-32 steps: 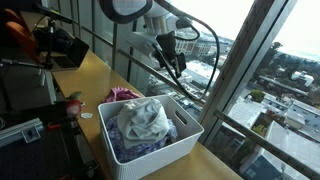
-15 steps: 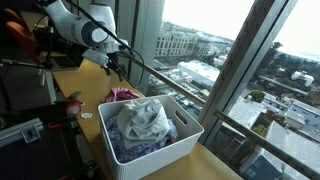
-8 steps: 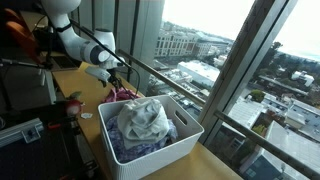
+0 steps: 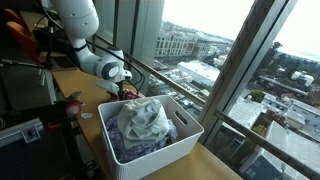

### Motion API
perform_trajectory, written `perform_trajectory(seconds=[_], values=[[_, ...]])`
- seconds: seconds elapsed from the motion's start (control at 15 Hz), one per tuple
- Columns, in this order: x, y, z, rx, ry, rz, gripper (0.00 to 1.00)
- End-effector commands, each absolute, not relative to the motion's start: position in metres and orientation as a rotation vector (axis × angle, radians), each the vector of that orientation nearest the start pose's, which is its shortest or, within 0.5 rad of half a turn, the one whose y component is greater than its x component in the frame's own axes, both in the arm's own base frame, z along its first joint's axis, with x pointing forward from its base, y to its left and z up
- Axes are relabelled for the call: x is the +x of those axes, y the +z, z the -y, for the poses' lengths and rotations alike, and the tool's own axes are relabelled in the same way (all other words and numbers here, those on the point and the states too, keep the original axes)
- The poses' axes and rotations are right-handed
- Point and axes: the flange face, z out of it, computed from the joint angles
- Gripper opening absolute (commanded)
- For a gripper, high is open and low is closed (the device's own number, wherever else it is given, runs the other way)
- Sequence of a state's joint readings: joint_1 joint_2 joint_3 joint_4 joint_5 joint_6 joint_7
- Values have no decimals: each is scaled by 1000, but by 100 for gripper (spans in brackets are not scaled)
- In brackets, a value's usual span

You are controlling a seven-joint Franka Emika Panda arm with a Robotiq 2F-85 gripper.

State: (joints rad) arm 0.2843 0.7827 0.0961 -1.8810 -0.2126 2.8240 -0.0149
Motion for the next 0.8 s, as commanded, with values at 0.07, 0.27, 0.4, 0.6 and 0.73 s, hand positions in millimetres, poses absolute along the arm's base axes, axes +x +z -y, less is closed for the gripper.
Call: perform_trajectory(seconds=[0.07,0.27,0.4,0.6,0.73], values=[[589,115,-231,-3007,-260,886,36],[584,148,-226,-3007,-303,869,14],[579,185,-220,-2998,-343,852,1],[587,245,-201,-2985,-444,759,1],[599,288,-178,-2982,-541,663,2]])
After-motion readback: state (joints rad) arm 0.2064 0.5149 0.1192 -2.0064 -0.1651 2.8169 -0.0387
